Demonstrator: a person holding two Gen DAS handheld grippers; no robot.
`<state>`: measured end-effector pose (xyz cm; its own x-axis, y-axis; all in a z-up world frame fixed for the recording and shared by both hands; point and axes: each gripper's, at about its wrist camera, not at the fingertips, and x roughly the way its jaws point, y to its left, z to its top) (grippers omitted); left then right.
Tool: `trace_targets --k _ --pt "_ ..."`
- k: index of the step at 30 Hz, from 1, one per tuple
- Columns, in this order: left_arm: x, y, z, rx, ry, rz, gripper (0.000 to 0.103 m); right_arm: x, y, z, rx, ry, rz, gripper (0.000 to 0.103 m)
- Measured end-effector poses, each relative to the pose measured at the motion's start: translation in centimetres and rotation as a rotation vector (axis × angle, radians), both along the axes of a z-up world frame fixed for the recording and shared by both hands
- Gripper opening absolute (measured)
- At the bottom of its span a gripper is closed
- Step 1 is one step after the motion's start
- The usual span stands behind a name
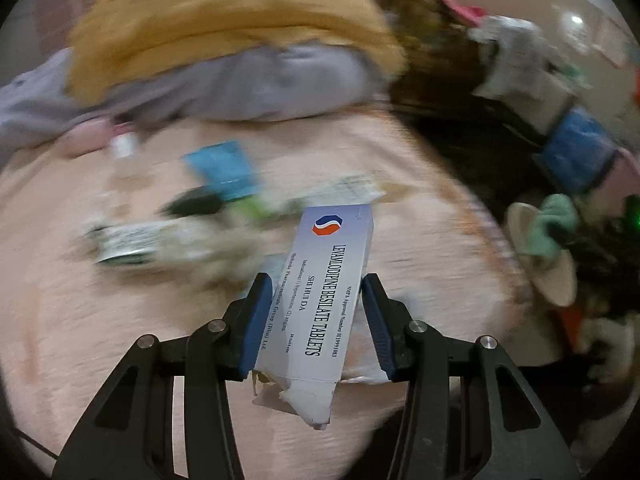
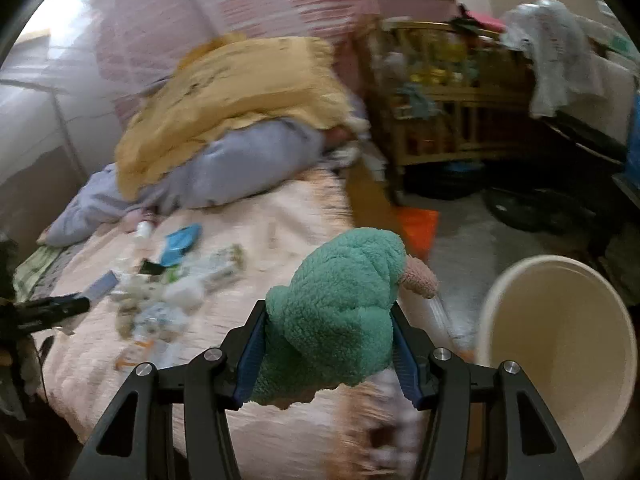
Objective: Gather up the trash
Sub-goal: 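Carry the green cloth and white box to the white bucket with both tools, then open the right tool over the bucket while the left tool releases the white box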
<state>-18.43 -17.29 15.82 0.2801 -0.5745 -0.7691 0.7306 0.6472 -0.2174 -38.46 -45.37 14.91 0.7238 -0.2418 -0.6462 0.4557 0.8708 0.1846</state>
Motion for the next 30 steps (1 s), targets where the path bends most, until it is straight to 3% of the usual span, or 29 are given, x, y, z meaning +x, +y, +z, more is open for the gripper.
trace_targets --k 8,13,20,21,24,30 --pt "-7.0 -14.3 2.1 -0.053 0.072 -0.265 0.045 -6.5 -6.9 -1.1 -0.025 0.064 -0.177 0.055" --pt "-11.7 -22.8 1.8 -0.066 0.121 -0.377 0.045 -10.4 -11.3 -2.5 -0.016 0.108 -0.288 0.055" --pt "-15.5 -30.5 -0.6 -0.032 0.166 -0.425 0.045 -12.0 -15.4 -6.2 0.055 0.196 -0.355 0.058" --pt "-15.7 -31.2 -1.1 -0.030 0.178 -0.422 0.045 -12.1 -15.7 -6.6 0.072 0.193 -0.360 0.059" --pt "-16.2 -33.3 -2.3 -0.029 0.203 -0.419 0.046 -13.1 -16.6 -7.5 0.119 0.157 -0.393 0.079" --pt "-16.5 -35.4 -4.2 -0.046 0.277 -0.415 0.048 -14.7 -17.3 -8.0 0.156 0.132 -0.431 0.080"
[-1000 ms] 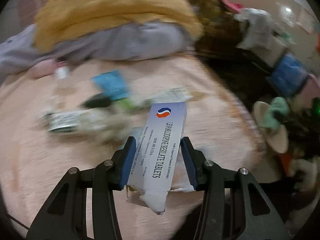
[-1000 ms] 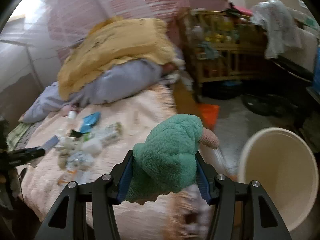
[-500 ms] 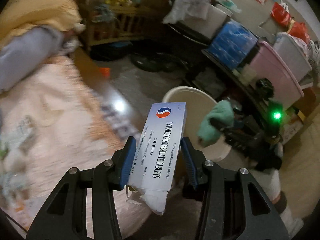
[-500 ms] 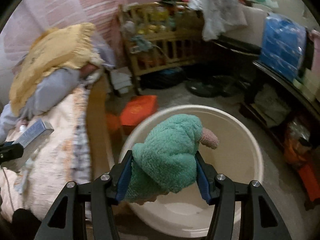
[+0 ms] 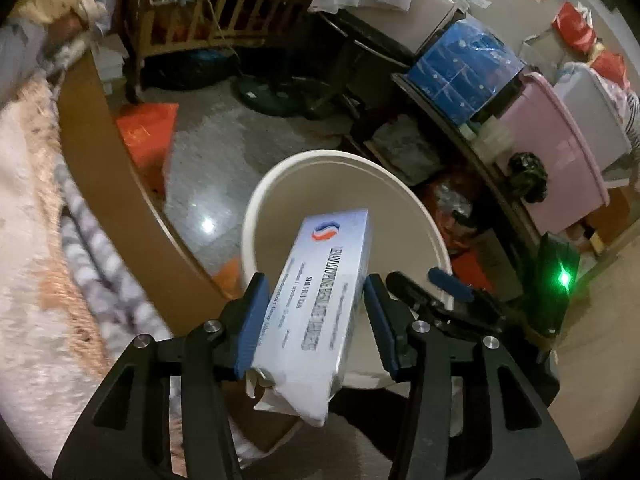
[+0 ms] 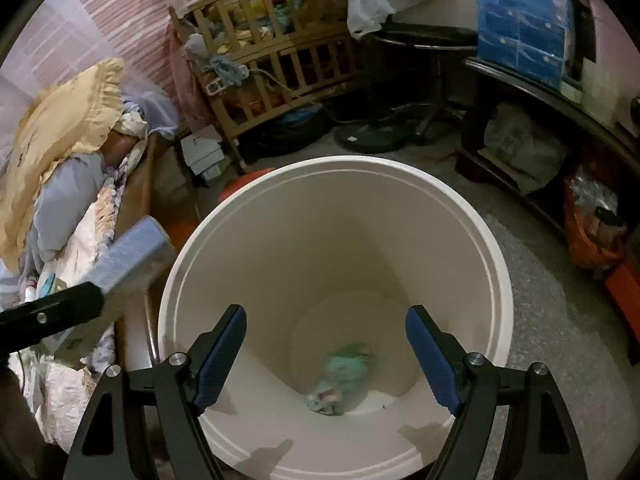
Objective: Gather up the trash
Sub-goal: 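Open the right tool over the bucket while the left tool releases the white box, then return both tools to the bed over the remaining trash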
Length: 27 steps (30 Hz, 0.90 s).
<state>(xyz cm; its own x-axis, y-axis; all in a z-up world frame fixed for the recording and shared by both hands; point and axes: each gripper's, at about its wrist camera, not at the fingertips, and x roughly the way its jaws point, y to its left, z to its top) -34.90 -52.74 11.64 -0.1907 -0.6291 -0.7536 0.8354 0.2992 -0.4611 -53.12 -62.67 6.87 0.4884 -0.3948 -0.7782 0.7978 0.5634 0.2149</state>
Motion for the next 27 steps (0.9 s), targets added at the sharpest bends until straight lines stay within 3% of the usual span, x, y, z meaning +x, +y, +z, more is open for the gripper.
trace_targets --k 6,14,22,27 --pt "0.6 0.5 0.0 -0.010 0.052 0.006 0.051 -0.3 0.0 -0.5 0.021 0.005 -0.006 0.080" --pt "1.8 4.7 1.7 0.021 -0.134 0.116 0.051 0.5 1.0 -0.2 0.008 -0.003 0.028 0.080" --pt "3.4 11.2 2.9 0.021 -0.309 0.262 0.051 3.5 5.4 2.0 -0.069 -0.039 0.136 0.080" --pt "4.6 14.8 3.6 0.019 -0.360 0.337 0.051 6.0 9.1 3.2 -0.101 -0.057 0.216 0.080"
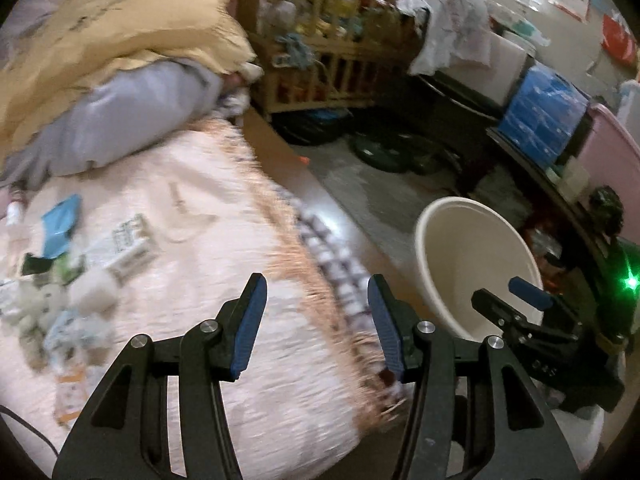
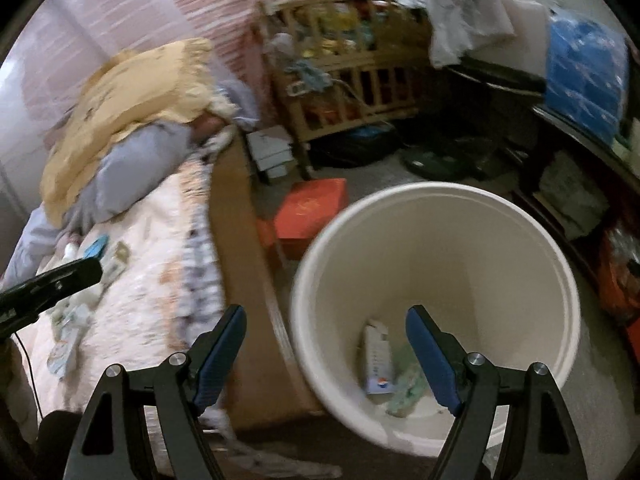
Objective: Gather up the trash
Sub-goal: 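Return both tools to the bed over the remaining trash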
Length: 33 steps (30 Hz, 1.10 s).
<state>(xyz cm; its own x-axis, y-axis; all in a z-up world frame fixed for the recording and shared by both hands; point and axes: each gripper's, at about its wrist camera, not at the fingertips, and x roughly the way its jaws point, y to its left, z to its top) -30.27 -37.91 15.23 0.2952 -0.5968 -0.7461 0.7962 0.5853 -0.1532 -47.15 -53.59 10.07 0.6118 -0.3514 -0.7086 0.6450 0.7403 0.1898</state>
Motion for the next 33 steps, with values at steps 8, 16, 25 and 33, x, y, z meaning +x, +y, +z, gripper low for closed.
trace_targets --k 8,16,25,33 --pt "2.5 7.1 1.5 -0.013 -0.057 0.116 0.051 5.0 5.9 1.7 0.000 -0.033 0.154 0.080" --pt "6.3 15.0 2.0 0.003 -0.080 0.235 0.051 11.1 11.4 1.3 0.056 -0.018 0.338 0.081" --pt "12.3 23.9 -0.6 0.072 -0.076 0.403 0.051 17.2 17.4 -0.7 0.101 0.047 0.542 0.081" --pt "15.3 28.7 -3.8 0.124 -0.022 0.478 0.051 21.4 22.1 -1.6 0.073 0.110 0.717 0.081"
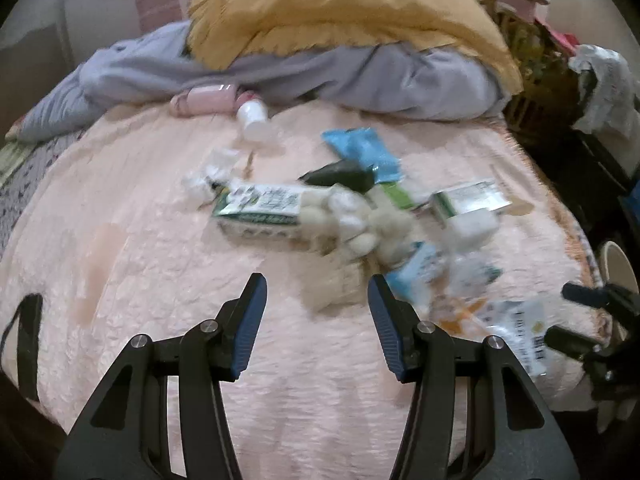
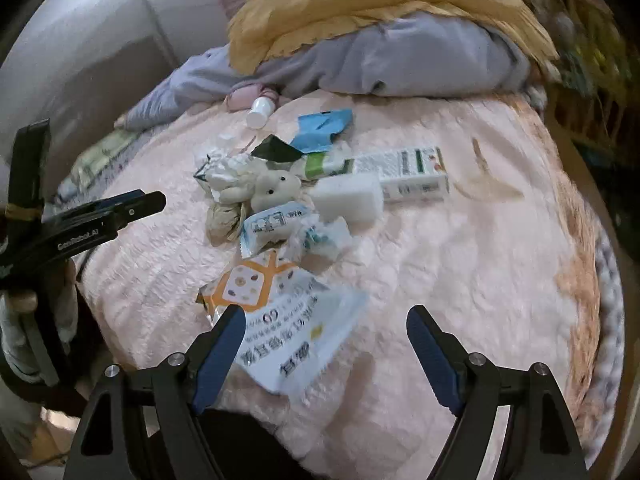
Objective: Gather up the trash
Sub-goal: 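Return both tools to the bed over the remaining trash, then grasp the crumpled tissue with the left tool while the right tool grasps a plastic wrapper, then carry the tissue and plastic wrapper over the white bucket with both tools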
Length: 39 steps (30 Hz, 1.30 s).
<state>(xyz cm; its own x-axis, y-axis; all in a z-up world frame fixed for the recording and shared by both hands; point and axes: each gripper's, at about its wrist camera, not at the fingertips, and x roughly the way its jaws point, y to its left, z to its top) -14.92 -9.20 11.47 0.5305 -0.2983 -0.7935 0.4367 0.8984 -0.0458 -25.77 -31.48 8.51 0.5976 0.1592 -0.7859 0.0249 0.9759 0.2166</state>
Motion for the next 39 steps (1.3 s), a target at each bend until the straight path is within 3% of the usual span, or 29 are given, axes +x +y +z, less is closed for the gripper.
trace_targets --k 6,14,16,17,18,20,22,32,39 --pt "1.8 0.0 -2.7 -0.010 0.087 -0.003 0.051 2.7 -0.2 0.5 -0.009 0.000 0.008 0.081" --pt "4.0 -2.9 -5.4 -0.009 0.110 -0.054 0.051 7.6 -0.3 -1.3 0.036 0.055 0.034 0.081" --pt "4.3 -3.2 -6.1 -0.017 0.134 -0.075 0.050 8.4 -0.1 -2.2 0.047 0.070 0.042 0.071" --pt "4.5 -3.1 -6.6 -0.025 0.149 -0.079 0.041 8.8 0.0 -2.7 0.051 0.079 0.048 0.065" --pt "4.7 -3.1 -6.8 -0.032 0.162 -0.080 0.022 9.1 0.2 -3.2 0.052 0.088 0.054 0.049" --pt "4.9 -2.5 -7.0 -0.061 0.191 -0.079 0.020 9.3 0.6 -4.1 0.030 0.100 0.056 0.041" --pt "4.7 -1.5 -6.5 -0.084 0.189 -0.070 0.017 8.8 0.4 -4.1 0.031 0.073 0.043 0.032" --pt "2.1 1.4 -1.0 -0.162 0.124 -0.085 0.016 4.3 -1.8 1.5 0.041 -0.087 -0.021 0.030" --pt "-0.9 -1.1 2.5 -0.215 0.097 -0.177 0.016 0.6 -3.3 3.6 0.055 -0.146 -0.073 0.030"
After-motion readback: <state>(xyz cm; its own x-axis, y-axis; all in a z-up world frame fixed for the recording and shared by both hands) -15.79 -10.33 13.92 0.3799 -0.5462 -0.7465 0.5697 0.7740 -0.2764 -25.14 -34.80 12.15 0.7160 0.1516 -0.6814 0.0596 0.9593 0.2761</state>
